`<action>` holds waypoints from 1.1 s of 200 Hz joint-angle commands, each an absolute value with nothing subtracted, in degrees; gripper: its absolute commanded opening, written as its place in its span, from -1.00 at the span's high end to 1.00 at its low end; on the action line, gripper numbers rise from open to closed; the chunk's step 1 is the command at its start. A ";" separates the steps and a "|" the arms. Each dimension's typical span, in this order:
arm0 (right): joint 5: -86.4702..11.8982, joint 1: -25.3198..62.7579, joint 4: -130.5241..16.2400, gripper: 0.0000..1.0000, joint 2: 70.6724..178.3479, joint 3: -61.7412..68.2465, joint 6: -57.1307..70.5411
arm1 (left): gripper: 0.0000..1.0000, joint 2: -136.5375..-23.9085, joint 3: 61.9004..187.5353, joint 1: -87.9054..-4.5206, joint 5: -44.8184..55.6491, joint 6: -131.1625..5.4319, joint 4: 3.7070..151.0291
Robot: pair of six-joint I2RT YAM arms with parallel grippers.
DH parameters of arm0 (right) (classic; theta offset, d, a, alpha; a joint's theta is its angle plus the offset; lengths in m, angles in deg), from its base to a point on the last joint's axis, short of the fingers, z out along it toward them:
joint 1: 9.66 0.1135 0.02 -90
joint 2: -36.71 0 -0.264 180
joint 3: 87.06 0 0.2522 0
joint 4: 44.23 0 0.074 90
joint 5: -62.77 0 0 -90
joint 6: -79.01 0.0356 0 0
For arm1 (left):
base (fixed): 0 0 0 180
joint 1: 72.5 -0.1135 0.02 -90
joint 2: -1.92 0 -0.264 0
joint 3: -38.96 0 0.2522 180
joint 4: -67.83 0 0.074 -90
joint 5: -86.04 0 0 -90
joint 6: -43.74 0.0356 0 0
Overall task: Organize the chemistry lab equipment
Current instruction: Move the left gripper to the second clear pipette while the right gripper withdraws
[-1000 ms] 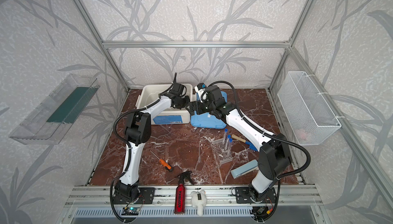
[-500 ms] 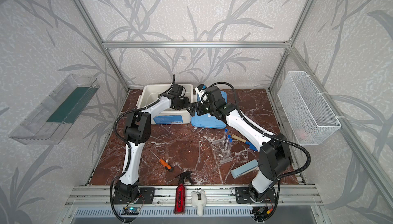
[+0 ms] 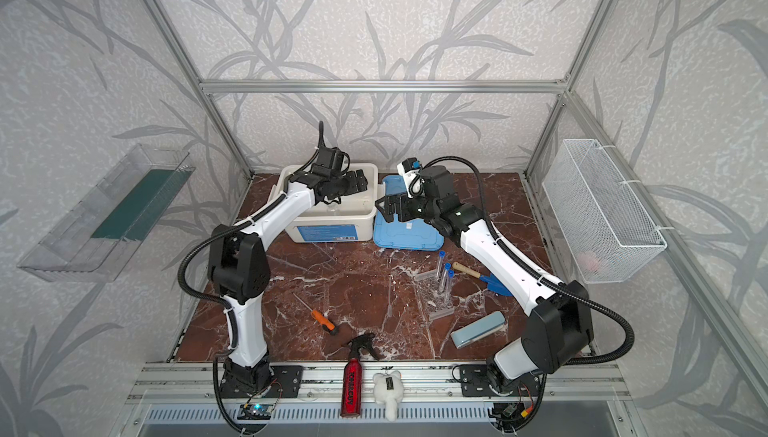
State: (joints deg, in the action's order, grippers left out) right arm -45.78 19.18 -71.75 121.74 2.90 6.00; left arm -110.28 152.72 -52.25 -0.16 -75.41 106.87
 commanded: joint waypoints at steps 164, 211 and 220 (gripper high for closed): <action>-50.11 19.11 -96.18 -0.81 104.94 -6.87 -13.95 | -0.79 -80.92 114.51 -28.15 4.10 -93.77 110.04; -47.67 20.53 -93.93 -0.77 101.79 -9.75 -12.09 | -0.50 -87.26 112.57 -21.81 4.03 -95.77 111.27; -47.83 20.67 -93.47 -0.77 101.37 -10.04 -11.68 | -0.41 -88.34 112.74 -20.68 4.07 -96.14 111.31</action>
